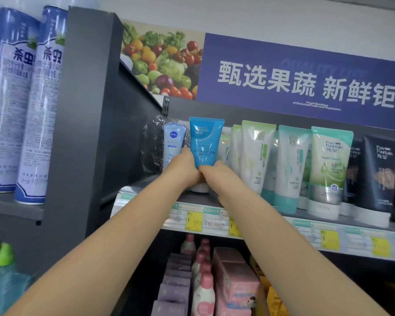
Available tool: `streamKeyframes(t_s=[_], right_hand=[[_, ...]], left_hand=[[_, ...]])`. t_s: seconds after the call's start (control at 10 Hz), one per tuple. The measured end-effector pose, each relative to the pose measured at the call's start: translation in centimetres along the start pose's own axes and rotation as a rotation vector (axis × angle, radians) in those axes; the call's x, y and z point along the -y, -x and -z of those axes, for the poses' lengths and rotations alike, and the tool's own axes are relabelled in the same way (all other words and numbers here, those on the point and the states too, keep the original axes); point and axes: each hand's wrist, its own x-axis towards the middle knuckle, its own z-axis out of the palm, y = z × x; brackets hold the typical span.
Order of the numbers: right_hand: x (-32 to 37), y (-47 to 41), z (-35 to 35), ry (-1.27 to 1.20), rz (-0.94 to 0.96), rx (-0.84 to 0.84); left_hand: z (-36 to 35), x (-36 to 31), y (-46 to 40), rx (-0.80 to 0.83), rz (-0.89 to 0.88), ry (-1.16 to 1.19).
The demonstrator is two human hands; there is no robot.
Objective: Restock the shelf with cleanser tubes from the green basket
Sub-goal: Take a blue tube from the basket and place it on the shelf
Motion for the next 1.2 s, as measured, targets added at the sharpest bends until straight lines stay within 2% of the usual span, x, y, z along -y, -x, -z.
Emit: streamKeyframes(t_s=[0.1, 0.3, 0.6, 0.9, 1.0, 1.2], right_hand=[[-0.2, -0.2, 0.0, 0.002, 0.011, -0.003], [0.0, -0.1, 0.1, -0.017, 0.014, -0.016], [-0.1, 0.0, 0.3, -0.043, 0.021, -0.031], [-0.2, 0.1, 0.1, -0.057, 0.035, -0.034], [-0.3, 0.0, 0.0, -0.077, 0.041, -0.038], [-0.2, 0.2, 0.2, -0.07, 0.063, -0.039]], left_hand=[[0.0, 0.0, 0.2, 0.0, -0.021, -0.049], [0.2, -0.4, 0.7, 0.025, -0.028, 0.031], [0.2, -0.5, 0.7, 0.042, -0.051, -0.069], [-0.1, -1.0, 0.9, -0.023, 0.072, 0.128], [0.0, -0.8, 1.1, -0.026, 0.012, -0.072], [0.0, -0.8, 0.9, -0.022, -0.014, -0.165]])
